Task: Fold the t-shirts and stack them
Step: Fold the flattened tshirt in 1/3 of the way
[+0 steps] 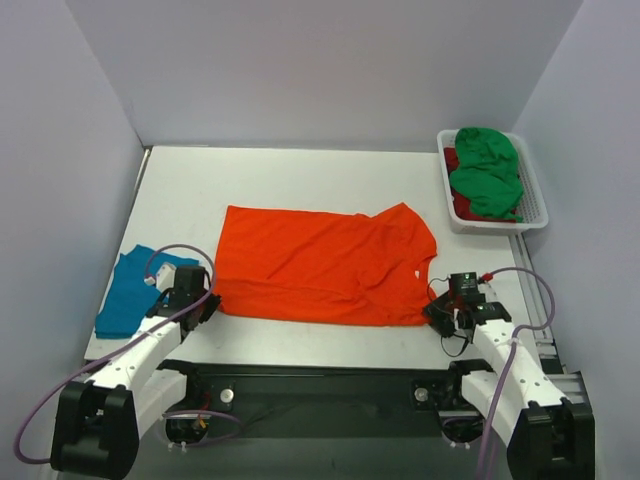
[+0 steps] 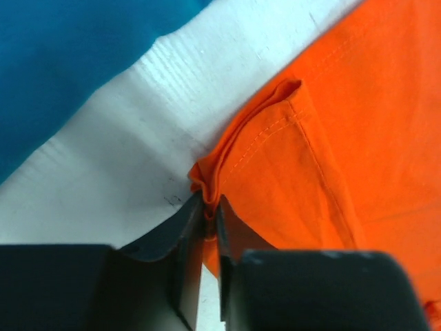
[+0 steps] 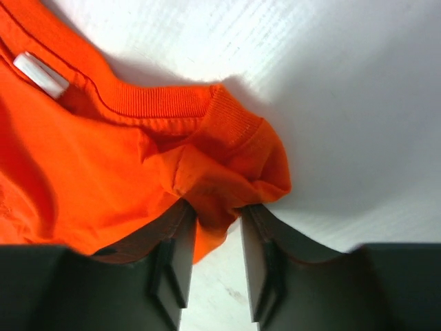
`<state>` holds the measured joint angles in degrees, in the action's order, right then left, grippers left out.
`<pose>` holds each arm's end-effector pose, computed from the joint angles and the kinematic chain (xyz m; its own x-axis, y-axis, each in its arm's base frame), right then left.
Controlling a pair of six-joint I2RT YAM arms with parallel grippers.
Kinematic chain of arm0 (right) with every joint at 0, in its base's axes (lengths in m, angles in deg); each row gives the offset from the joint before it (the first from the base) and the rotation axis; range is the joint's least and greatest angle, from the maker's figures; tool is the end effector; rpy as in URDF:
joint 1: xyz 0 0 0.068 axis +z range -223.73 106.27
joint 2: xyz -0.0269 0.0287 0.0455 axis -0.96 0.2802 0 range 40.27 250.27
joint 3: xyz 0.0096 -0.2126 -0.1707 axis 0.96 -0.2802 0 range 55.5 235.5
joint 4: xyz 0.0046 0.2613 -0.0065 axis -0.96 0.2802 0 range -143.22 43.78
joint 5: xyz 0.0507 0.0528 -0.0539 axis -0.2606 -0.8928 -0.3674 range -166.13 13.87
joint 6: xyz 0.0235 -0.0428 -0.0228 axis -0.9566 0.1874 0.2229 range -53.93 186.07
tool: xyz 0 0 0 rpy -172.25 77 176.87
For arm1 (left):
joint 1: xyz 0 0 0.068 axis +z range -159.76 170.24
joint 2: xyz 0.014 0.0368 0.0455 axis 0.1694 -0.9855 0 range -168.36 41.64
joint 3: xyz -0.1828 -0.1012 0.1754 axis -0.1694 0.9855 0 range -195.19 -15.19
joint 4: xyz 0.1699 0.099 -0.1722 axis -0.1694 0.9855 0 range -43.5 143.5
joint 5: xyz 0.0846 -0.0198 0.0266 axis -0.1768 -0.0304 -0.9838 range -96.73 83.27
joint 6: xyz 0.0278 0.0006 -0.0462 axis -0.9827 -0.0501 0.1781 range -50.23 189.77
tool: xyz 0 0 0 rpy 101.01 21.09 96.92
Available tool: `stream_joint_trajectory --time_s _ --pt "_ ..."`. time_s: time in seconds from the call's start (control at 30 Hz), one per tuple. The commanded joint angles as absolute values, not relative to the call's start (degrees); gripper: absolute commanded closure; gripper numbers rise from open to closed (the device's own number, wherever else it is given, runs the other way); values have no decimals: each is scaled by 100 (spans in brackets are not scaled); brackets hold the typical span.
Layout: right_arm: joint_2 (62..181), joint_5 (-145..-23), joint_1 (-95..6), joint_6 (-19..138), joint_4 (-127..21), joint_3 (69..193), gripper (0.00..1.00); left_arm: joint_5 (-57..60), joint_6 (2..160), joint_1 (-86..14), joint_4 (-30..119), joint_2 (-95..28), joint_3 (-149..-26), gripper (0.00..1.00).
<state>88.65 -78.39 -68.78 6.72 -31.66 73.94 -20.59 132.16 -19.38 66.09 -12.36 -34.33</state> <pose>0.1544 0.0148 0.1548 -0.4925 0.8202 -0.2909 0.6143 0.5644 0.5515 0.1623 -0.0188 0.1480 -0.3940 -0.8057 -0.4423 -0.6991 0.5751 -0.4249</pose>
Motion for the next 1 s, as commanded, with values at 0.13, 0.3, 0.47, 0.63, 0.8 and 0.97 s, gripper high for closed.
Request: stream_joint_trajectory --time_s 0.13,0.3,0.47,0.63,0.8,0.97 --pt "9458 -7569 -6881 1245 -3704 7614 88 -1666 12787 -1907 6451 -1260 -3522 97" --pt "9301 -8183 -6907 1764 -3539 8377 100 -1727 12392 -1837 6924 -935 -4339 100" --pt "9002 -8220 -6916 2247 -2809 9643 100 -1754 12049 -1688 7444 -565 -5743 100" --pt "8792 -8219 -6925 2529 -2044 11057 100 -1692 11794 -1644 7884 -398 -6923 100" --pt "8642 -8307 -6934 2731 -1526 12088 100 -1745 11741 -1635 8191 -249 -7899 100" --pt "8597 -8351 -6934 2872 -1297 13115 100 -1833 11785 -1635 8227 -204 -8576 100"
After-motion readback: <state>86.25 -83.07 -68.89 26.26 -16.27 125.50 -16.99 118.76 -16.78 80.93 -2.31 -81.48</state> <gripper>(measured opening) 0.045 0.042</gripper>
